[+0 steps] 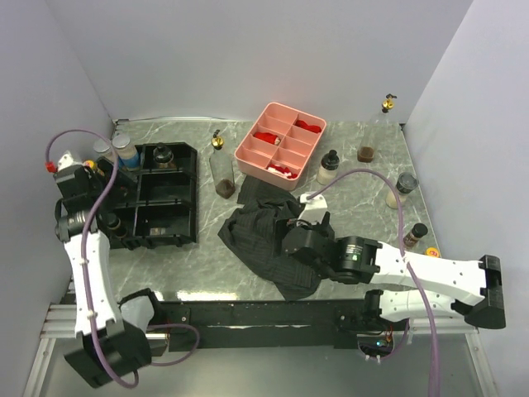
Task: Organize the condiment bottles
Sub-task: Pick up the bottle from the corner of the board.
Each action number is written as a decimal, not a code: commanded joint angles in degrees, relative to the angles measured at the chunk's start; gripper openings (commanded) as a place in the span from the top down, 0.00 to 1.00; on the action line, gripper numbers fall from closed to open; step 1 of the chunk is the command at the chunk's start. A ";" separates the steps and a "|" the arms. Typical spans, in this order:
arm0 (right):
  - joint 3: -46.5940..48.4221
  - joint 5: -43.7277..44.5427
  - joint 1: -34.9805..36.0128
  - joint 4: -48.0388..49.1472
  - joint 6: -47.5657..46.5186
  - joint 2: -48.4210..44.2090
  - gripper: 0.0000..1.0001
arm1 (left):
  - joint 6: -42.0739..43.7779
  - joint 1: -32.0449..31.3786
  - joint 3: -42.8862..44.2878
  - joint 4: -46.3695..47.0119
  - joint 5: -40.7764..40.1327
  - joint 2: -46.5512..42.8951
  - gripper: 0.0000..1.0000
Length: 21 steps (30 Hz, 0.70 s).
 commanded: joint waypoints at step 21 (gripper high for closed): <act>8.58 30.24 -49.81 -38.63 30.93 -6.21 0.00 | 6.93 -24.63 -14.46 10.66 9.04 -11.72 0.04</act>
